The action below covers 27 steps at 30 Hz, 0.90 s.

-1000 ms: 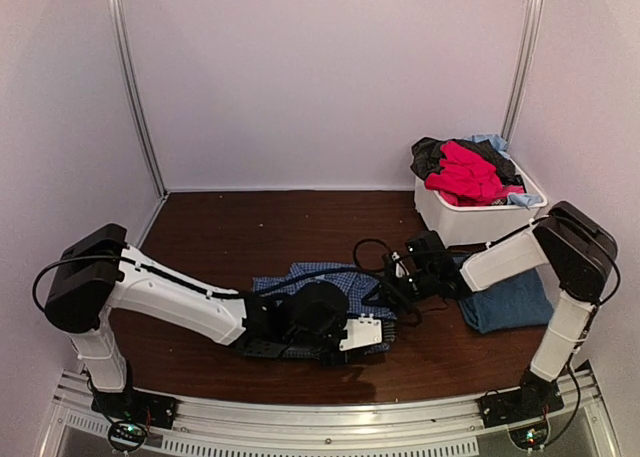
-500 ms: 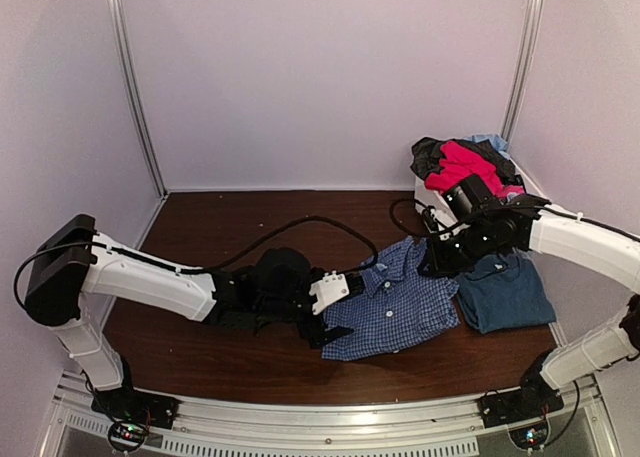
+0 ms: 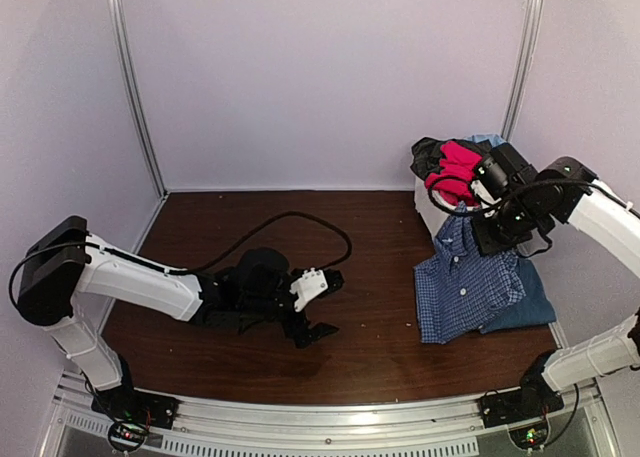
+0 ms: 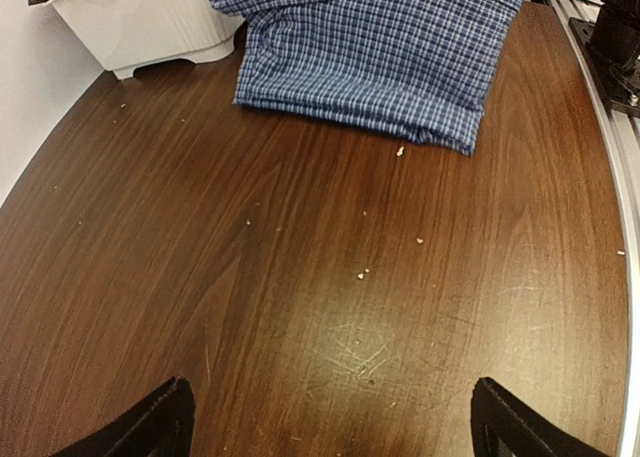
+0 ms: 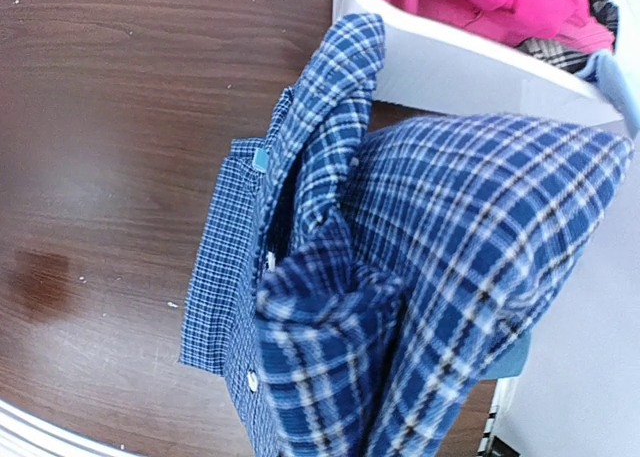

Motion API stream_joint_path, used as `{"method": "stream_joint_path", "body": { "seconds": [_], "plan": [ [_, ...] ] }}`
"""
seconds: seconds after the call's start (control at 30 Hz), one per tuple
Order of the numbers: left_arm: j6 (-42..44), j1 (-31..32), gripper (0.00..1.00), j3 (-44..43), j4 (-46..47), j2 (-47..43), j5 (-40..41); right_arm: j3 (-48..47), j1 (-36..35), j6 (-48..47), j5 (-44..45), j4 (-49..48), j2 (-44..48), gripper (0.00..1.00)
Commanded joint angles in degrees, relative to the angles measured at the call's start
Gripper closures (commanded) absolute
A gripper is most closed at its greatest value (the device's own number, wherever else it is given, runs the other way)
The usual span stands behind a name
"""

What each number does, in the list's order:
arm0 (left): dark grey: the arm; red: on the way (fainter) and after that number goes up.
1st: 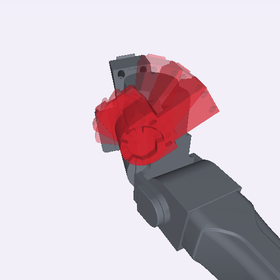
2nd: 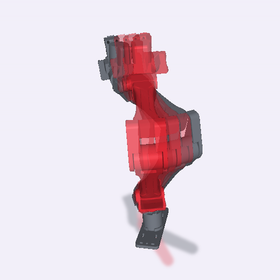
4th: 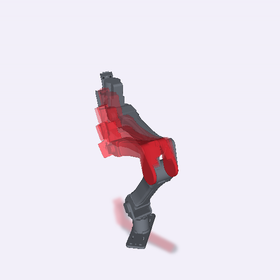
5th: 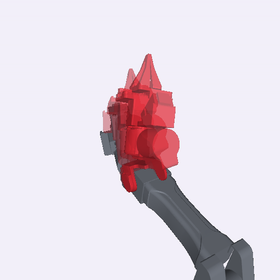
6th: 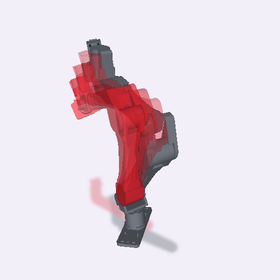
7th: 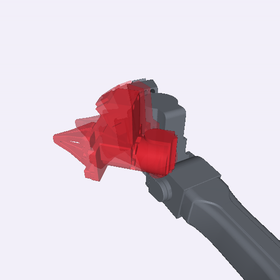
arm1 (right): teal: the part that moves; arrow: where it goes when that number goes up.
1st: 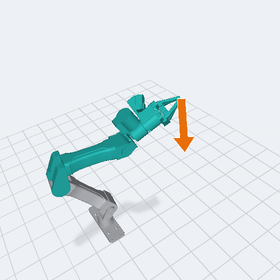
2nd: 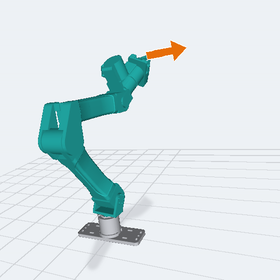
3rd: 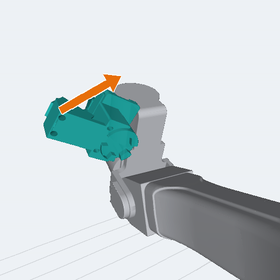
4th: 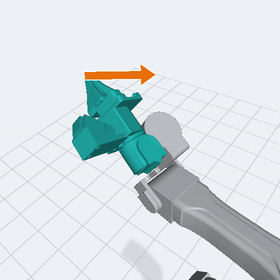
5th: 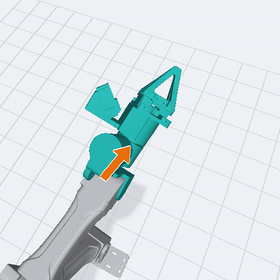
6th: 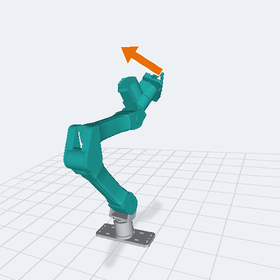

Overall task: Fold and stack the mixed laundry pile
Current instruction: Place the square-folded shirt at the corner of the board.

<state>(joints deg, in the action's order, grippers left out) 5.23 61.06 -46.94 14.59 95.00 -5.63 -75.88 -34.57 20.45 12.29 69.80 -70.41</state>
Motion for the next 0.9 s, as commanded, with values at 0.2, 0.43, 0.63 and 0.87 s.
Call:
{"method": "stream_joint_path", "body": {
  "seconds": [0.2,0.43,0.63,0.87],
  "plan": [
    [-1.31,-1.43,0.02,4.60,5.47,-6.49,-0.67,-10.36,0.59,-8.27,10.99,5.33,0.09,1.00],
    [-0.57,-1.41,0.02,4.93,5.38,-6.98,-0.03,-15.17,2.16,-7.50,9.19,10.48,-2.17,1.00],
    [-0.14,-1.38,0.02,4.93,5.13,-7.41,0.34,-10.21,7.12,-9.60,8.33,6.70,0.35,1.00],
    [0.06,-1.45,0.02,4.93,5.10,-7.86,0.13,-4.37,13.78,-16.10,10.31,0.82,-2.07,1.00]
  ]
}}
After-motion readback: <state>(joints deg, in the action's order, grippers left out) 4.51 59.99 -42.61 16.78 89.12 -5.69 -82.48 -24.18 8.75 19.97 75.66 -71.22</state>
